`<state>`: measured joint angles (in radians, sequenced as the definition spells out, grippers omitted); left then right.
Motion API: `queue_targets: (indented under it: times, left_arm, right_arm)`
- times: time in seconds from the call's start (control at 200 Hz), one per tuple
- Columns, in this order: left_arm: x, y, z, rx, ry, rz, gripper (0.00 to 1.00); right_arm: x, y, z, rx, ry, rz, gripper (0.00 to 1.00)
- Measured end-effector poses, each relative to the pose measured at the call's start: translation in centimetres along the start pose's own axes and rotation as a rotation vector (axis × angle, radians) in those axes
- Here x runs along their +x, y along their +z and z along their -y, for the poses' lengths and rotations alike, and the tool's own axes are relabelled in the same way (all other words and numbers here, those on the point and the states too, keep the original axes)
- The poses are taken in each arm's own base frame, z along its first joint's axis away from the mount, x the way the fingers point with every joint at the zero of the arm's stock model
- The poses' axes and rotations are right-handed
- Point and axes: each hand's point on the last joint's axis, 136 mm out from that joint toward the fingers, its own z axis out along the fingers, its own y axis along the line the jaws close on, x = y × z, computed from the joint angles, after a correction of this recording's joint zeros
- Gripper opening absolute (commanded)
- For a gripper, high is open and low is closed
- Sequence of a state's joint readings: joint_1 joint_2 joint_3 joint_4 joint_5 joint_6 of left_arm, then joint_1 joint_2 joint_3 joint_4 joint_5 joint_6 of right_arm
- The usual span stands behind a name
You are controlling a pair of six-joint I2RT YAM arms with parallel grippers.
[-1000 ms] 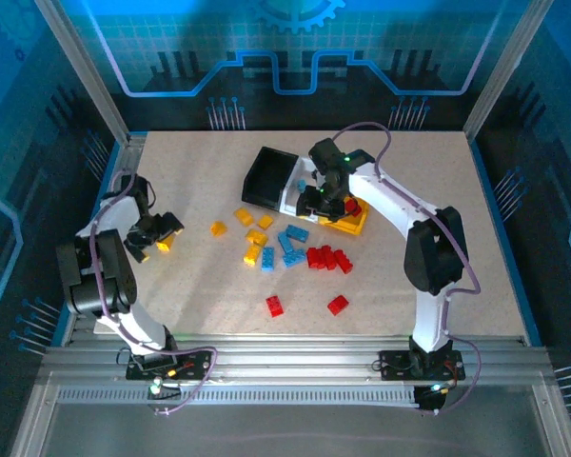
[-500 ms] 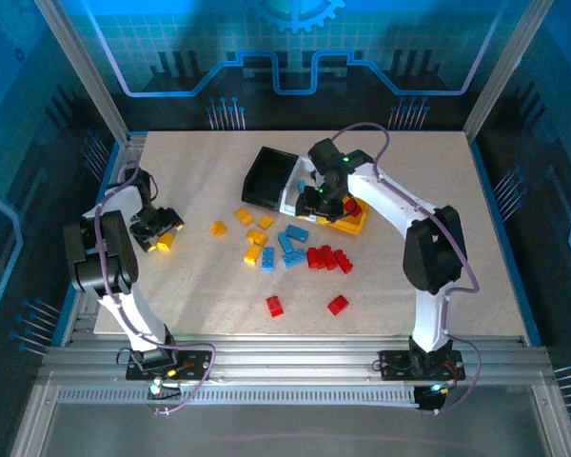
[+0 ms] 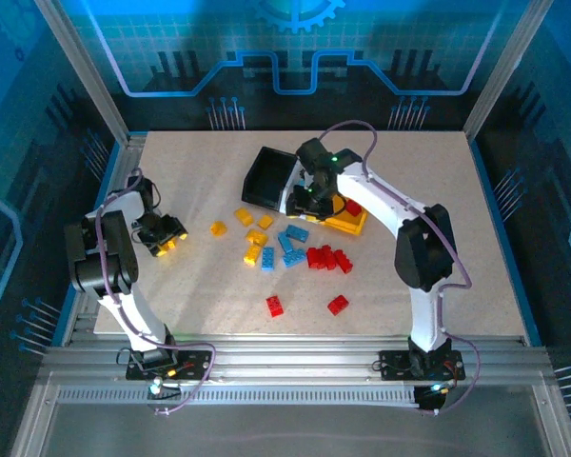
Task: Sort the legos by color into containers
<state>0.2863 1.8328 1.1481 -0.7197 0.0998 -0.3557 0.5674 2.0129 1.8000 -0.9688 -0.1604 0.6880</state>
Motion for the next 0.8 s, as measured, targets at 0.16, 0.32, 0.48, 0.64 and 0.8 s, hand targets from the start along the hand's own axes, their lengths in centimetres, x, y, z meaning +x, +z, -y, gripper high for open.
queue_targets:
  times: [0.16, 0.32, 0.48, 0.64, 0.8]
  left_arm:
    - [0.1, 0.0, 0.2, 0.016, 0.016, 0.001, 0.55]
    - [-0.1, -0.1, 0.1, 0.010, 0.020, 0.007, 0.80]
    - [-0.6, -0.4, -0.5, -0.033, 0.037, 0.028, 0.80]
    - [-2.5, -1.0, 0.0, -0.046, 0.062, 0.066, 0.72]
    - [-3.0, -0.1, 0.1, -0.056, 0.074, 0.050, 0.57]
  right_arm:
    - [0.3, 0.2, -0.3, 0.011, 0.001, 0.002, 0.48]
    - [0.5, 0.3, -0.5, 0.018, 0.003, 0.005, 0.48]
    - [0.8, 0.4, -0.8, 0.020, 0.002, 0.003, 0.48]
    - [1.1, 0.5, -1.1, 0.019, -0.002, 0.000, 0.48]
    - [1.2, 0.5, -1.0, 0.026, -0.001, -0.003, 0.46]
